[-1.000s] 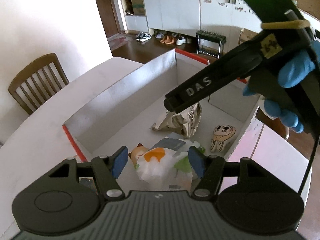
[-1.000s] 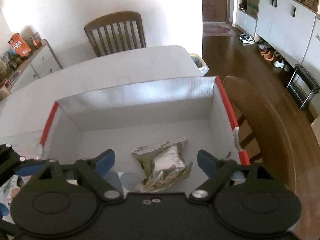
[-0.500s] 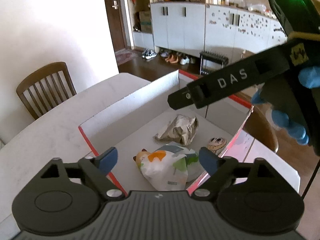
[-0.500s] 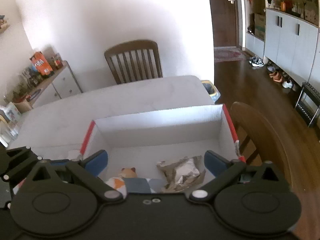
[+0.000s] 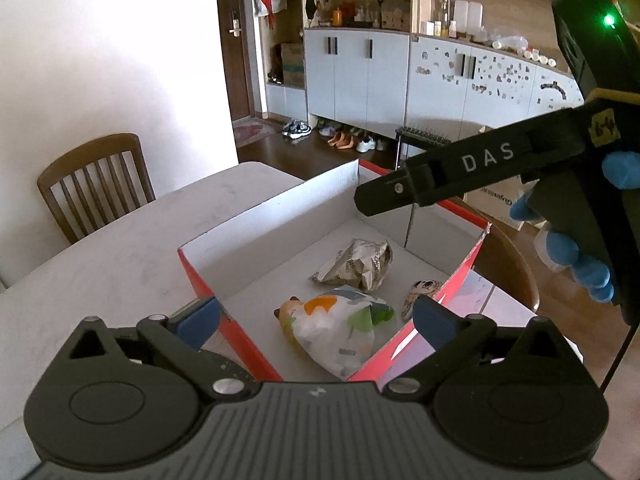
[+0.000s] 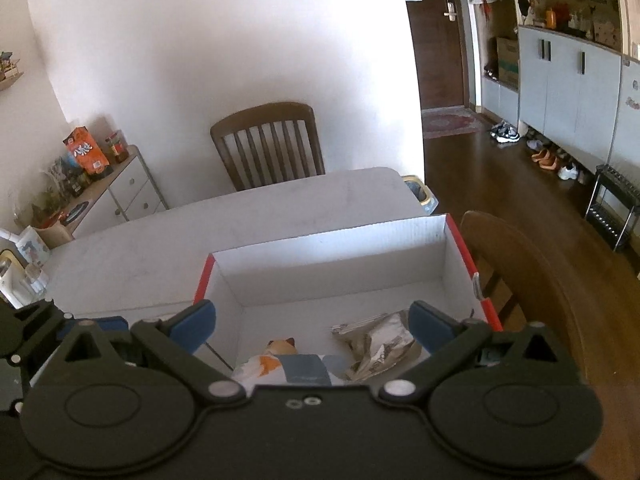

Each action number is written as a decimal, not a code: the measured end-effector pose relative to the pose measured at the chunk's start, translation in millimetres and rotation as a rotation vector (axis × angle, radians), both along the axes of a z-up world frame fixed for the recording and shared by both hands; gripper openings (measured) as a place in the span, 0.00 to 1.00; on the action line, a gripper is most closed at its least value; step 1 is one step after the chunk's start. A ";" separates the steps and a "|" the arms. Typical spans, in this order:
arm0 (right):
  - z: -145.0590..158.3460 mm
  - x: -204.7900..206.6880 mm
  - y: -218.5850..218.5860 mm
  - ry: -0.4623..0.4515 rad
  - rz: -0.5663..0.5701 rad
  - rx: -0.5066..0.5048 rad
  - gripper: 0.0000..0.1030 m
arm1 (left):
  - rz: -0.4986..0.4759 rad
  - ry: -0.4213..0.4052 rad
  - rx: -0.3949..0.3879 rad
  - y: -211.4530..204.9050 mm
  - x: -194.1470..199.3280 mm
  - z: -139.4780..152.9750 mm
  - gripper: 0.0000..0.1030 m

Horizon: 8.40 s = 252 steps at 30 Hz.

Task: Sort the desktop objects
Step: 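Move both grippers back from the red box to the table items, then grasp pink binder clip with left gripper while right gripper grasps white snack pouch, then carry pink binder clip in left gripper and snack pouch in right gripper to box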

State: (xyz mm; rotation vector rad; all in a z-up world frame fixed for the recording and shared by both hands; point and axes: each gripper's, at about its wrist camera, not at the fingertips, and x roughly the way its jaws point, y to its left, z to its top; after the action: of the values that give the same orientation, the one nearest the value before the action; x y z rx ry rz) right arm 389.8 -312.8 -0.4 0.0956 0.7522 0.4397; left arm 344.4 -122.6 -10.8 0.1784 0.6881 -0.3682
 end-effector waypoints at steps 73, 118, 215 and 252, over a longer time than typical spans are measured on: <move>-47.2 -141.2 237.9 -0.035 0.103 -0.116 0.98 | 0.381 -0.002 -0.084 286.4 -154.9 -49.2 1.00; -143.0 -136.6 339.3 0.055 0.287 -0.229 0.87 | 0.508 0.226 -0.124 333.3 -82.8 -124.8 0.69; -17.2 -157.6 208.4 -0.074 0.145 -0.082 0.58 | 0.449 0.119 -0.289 231.9 -126.9 -20.3 0.31; -0.7 -65.3 49.5 -0.146 0.005 -0.104 0.58 | 0.308 0.073 -0.237 62.5 -27.2 -0.3 0.31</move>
State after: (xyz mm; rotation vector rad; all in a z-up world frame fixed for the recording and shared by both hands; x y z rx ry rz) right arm 324.5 -263.2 -1.1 -0.0359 0.6302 0.4066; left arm 317.3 -60.1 -11.1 -0.1660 0.7252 -0.1585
